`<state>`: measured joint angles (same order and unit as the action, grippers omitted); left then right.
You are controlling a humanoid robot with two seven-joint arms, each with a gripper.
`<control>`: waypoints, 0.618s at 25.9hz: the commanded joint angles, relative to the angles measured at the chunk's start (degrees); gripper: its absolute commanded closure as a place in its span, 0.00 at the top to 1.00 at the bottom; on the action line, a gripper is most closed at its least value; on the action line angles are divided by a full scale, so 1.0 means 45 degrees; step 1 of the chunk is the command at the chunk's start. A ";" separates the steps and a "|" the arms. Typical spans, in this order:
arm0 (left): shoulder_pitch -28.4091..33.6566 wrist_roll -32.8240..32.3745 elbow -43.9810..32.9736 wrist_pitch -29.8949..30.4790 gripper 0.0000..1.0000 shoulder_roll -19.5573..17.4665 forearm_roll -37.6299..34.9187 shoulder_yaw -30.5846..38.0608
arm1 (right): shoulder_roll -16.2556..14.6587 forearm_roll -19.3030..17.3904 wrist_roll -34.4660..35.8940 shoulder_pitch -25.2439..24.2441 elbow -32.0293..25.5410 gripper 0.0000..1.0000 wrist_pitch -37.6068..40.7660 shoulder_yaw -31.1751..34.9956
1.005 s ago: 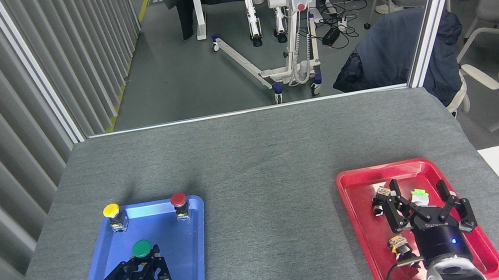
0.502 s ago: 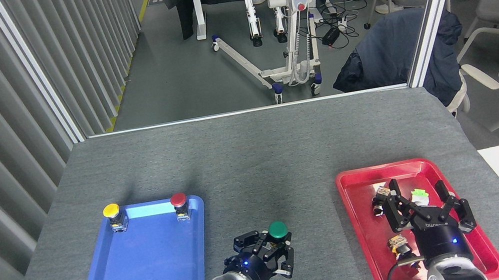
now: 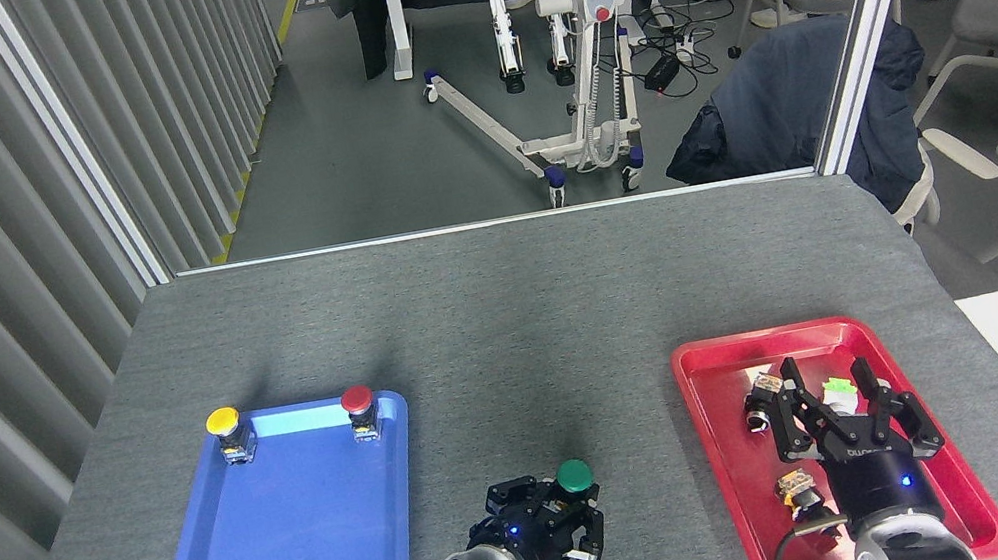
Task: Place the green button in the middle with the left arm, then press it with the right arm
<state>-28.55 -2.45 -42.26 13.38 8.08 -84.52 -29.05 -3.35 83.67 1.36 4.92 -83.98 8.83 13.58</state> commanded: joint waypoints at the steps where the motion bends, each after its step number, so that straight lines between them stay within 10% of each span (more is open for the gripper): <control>1: -0.0003 0.0096 -0.0042 -0.0063 0.89 0.0001 -0.0027 -0.0010 | 0.0021 0.0431 -0.0635 0.0078 0.0029 0.37 0.0421 -0.0068; 6: 0.0212 0.0155 -0.0530 0.0035 0.98 -0.0077 -0.0008 0.0029 | 0.0021 0.0490 -0.0811 0.0137 0.0029 0.00 0.0793 -0.1279; 16: 0.3239 0.0135 -0.5100 0.1890 0.98 -0.2225 0.0070 0.0185 | 0.0158 0.0490 -0.0869 0.0137 0.0127 0.00 0.2003 -0.2314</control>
<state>-18.02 -1.72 -59.36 20.12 0.77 -84.28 -28.44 -2.64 85.84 -2.36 5.54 -83.71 16.20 4.79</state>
